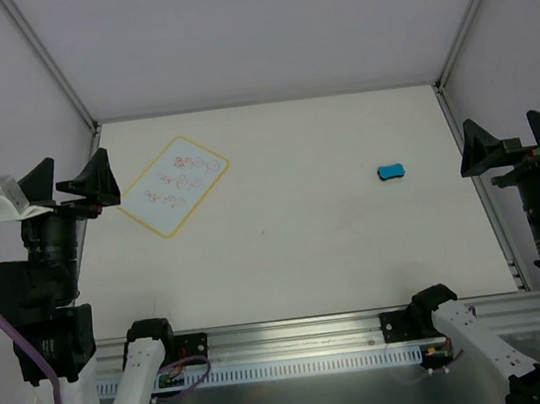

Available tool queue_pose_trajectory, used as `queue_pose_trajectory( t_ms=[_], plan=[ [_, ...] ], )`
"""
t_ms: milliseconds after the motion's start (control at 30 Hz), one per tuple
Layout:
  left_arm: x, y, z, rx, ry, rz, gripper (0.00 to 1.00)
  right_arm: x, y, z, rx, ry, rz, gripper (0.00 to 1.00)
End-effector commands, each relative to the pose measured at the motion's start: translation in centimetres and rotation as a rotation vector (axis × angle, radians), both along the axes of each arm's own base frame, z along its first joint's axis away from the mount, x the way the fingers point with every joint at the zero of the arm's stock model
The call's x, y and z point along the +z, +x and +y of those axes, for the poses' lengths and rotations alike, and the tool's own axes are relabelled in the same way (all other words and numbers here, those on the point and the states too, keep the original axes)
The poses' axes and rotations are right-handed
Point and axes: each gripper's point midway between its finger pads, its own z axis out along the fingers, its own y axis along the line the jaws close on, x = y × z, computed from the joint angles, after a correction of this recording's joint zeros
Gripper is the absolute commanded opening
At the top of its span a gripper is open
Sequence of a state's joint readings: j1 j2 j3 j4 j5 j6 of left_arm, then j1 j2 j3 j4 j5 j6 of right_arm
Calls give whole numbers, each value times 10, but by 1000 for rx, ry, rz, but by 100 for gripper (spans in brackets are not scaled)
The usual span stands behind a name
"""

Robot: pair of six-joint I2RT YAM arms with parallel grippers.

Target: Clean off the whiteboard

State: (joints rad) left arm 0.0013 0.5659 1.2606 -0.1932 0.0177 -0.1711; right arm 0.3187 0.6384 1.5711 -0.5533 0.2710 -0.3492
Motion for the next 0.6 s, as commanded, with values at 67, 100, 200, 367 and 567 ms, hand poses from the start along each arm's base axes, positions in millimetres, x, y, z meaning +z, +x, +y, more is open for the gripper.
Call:
queue_pose_trajectory(
  t_ms=[67, 100, 200, 367, 567],
  plan=[
    [-4, 9, 0, -7, -58, 17, 99, 5, 0, 10, 54, 23, -36, 99],
    [-8, 14, 0, -10, -66, 36, 99, 2, 2, 10, 51, 27, -26, 99],
    [-21, 35, -4, -36, -130, 107, 99, -13, 9, 16, 74, 43, 16, 99],
    [-62, 90, -15, -92, -282, 297, 99, -53, 22, 42, 182, 16, 135, 99],
    [-139, 161, -16, -57, -365, 560, 99, -111, 36, 82, 363, -5, 319, 99]
  ],
)
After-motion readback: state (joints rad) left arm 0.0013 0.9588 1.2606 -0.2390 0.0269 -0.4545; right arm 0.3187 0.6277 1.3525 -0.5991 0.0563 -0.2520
